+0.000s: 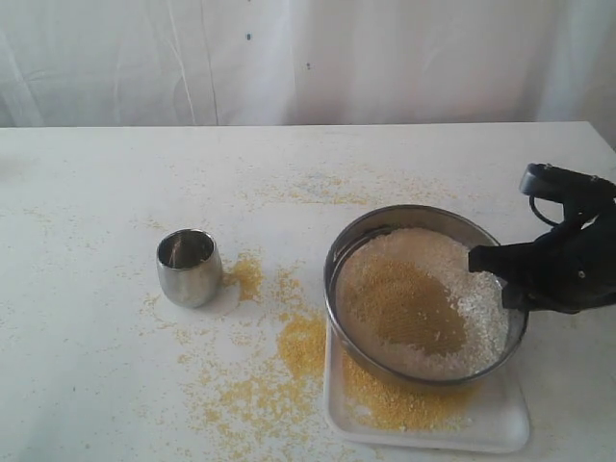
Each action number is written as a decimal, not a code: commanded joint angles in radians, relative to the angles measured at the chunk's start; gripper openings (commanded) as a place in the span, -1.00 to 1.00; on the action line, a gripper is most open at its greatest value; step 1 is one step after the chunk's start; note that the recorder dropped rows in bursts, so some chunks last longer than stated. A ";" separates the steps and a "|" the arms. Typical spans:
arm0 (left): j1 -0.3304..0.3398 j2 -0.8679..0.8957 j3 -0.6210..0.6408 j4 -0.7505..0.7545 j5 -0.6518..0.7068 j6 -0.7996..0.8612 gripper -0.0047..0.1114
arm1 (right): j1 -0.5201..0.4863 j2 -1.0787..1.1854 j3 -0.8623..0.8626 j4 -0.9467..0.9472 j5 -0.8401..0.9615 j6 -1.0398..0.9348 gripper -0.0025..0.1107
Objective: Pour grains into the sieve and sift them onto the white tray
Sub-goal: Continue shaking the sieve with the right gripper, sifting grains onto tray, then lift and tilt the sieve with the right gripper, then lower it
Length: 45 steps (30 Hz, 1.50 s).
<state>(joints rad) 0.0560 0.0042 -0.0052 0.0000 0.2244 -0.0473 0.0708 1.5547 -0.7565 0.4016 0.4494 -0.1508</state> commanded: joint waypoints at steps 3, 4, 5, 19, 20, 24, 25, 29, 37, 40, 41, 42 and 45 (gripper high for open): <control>0.001 -0.004 0.005 0.000 0.001 0.000 -0.92 | -0.001 -0.005 -0.037 0.013 0.058 -0.033 -0.96; 0.001 -0.004 0.005 0.000 0.001 0.000 -0.92 | -0.001 -0.006 -0.044 0.013 0.060 -0.033 -0.96; 0.001 -0.004 0.005 0.000 0.001 0.000 -0.92 | -0.001 -0.006 -0.047 0.013 0.060 -0.033 -0.96; 0.001 -0.004 0.005 0.000 0.001 0.000 -0.92 | -0.001 -0.102 -0.073 -0.009 -0.097 -0.111 -0.96; 0.001 -0.004 0.005 0.000 0.001 0.000 -0.92 | -0.001 -0.124 -0.073 -0.009 -0.104 -0.126 -0.96; 0.001 -0.004 0.005 0.000 0.001 0.000 -0.92 | -0.001 -0.193 -0.073 -0.015 -0.124 -0.182 -0.96; 0.001 -0.004 0.005 0.000 0.001 0.000 -0.92 | -0.001 -0.206 -0.073 -0.022 -0.134 -0.206 -0.96; 0.001 -0.004 0.005 0.000 0.001 0.000 -0.92 | -0.001 -0.216 -0.073 -0.048 -0.136 -0.281 -0.96; 0.001 -0.004 0.005 0.000 0.001 0.000 -0.92 | -0.001 -0.216 -0.073 -0.043 -0.144 -0.283 -0.96; 0.001 -0.004 0.005 0.000 0.001 0.000 -0.92 | -0.001 -0.216 -0.073 -0.033 -0.138 -0.283 -0.96; 0.001 -0.004 0.005 0.000 0.001 0.000 -0.92 | -0.001 -0.216 -0.073 -0.033 -0.136 -0.283 -0.96; 0.001 -0.004 0.005 0.000 0.001 0.000 -0.92 | -0.001 -0.216 -0.073 -0.033 -0.134 -0.283 -0.96; 0.001 -0.004 0.005 0.000 0.001 0.000 -0.92 | -0.001 -0.199 -0.071 -0.001 -0.114 -0.280 -0.96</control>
<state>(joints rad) 0.0560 0.0042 -0.0052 0.0000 0.2244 -0.0473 0.0708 1.3512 -0.8172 0.3432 0.3429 -0.4369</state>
